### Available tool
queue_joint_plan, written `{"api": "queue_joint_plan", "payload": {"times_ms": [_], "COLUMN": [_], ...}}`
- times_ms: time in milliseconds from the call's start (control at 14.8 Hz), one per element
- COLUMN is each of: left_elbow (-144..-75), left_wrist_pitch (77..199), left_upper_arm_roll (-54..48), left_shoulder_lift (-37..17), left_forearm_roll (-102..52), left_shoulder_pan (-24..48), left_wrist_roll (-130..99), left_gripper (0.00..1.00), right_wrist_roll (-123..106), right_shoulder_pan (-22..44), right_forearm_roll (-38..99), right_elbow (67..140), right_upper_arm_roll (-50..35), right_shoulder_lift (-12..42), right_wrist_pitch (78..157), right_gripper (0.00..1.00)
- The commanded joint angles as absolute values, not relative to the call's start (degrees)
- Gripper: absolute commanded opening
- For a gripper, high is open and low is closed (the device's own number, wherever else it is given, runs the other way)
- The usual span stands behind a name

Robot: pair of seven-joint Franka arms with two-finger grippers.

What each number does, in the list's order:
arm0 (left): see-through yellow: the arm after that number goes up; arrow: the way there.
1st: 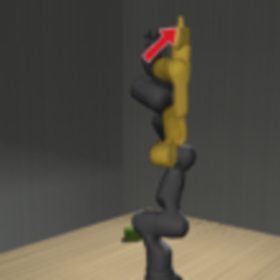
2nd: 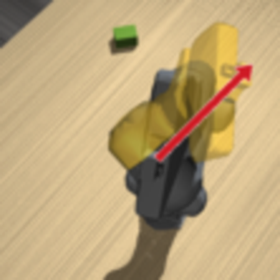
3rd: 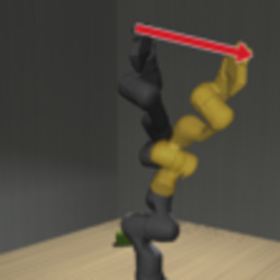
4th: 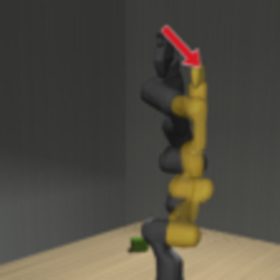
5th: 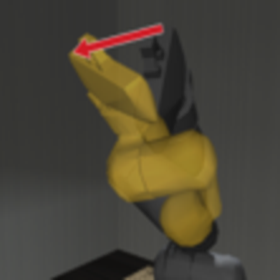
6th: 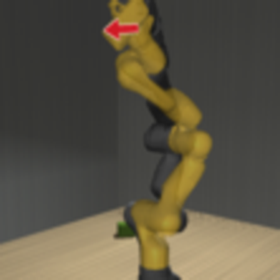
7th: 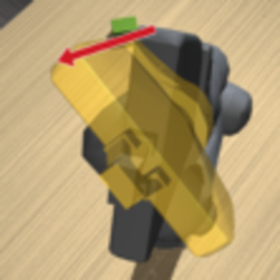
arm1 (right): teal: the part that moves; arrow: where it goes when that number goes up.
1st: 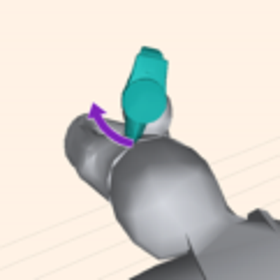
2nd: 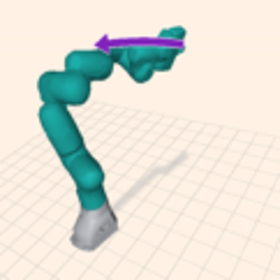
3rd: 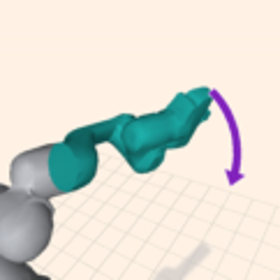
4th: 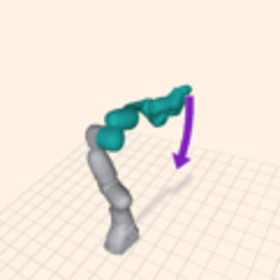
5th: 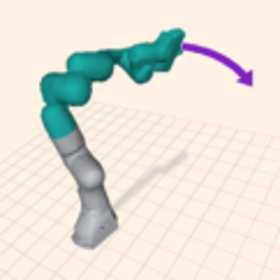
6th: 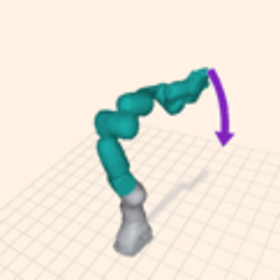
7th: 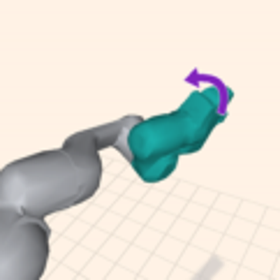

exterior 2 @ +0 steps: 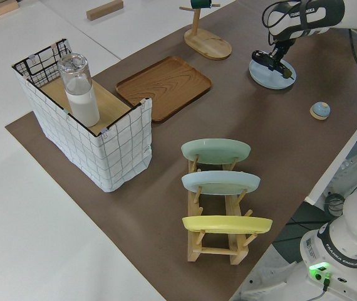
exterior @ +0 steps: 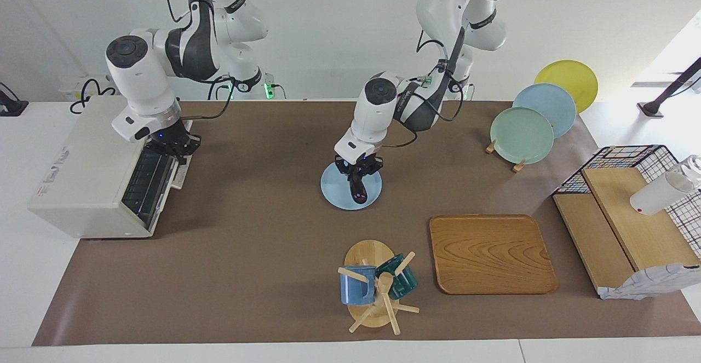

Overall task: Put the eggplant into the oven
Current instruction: 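Carry the eggplant to the plate while the right gripper opens the oven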

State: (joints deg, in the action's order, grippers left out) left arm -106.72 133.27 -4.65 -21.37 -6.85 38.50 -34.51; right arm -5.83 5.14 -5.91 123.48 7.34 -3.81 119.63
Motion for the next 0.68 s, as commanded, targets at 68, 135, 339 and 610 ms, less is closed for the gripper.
{"api": "queue_joint_plan", "payload": {"times_ms": [68, 135, 339, 610], "left_elbow": [-107.23, -107.31, -107.31, -107.05], "left_wrist_pitch": [135.35, 135.35, 135.26, 134.47], "left_upper_arm_roll": [-3.52, -3.52, -3.52, -3.52], "left_shoulder_lift": [-21.71, -21.80, -21.80, -21.71], "left_forearm_roll": [-7.74, -7.73, -7.56, -7.56], "left_shoulder_pan": [40.08, 40.08, 40.08, 39.73], "left_wrist_roll": [-34.63, -34.54, -33.93, -33.66], "left_gripper": [0.00, 0.00, 0.00, 1.00], "right_wrist_roll": [-4.22, -4.22, -4.13, -4.04], "right_shoulder_pan": [6.67, 7.03, 7.03, 7.12], "right_forearm_roll": [-5.98, -5.98, -5.98, -5.80], "right_elbow": [126.90, 128.74, 132.10, 132.36], "right_upper_arm_roll": [8.26, 8.26, 8.26, 8.26], "right_shoulder_lift": [2.20, 2.20, 3.07, 4.83], "right_wrist_pitch": [131.99, 134.53, 140.53, 142.20], "right_gripper": [0.00, 0.00, 0.00, 0.00]}}
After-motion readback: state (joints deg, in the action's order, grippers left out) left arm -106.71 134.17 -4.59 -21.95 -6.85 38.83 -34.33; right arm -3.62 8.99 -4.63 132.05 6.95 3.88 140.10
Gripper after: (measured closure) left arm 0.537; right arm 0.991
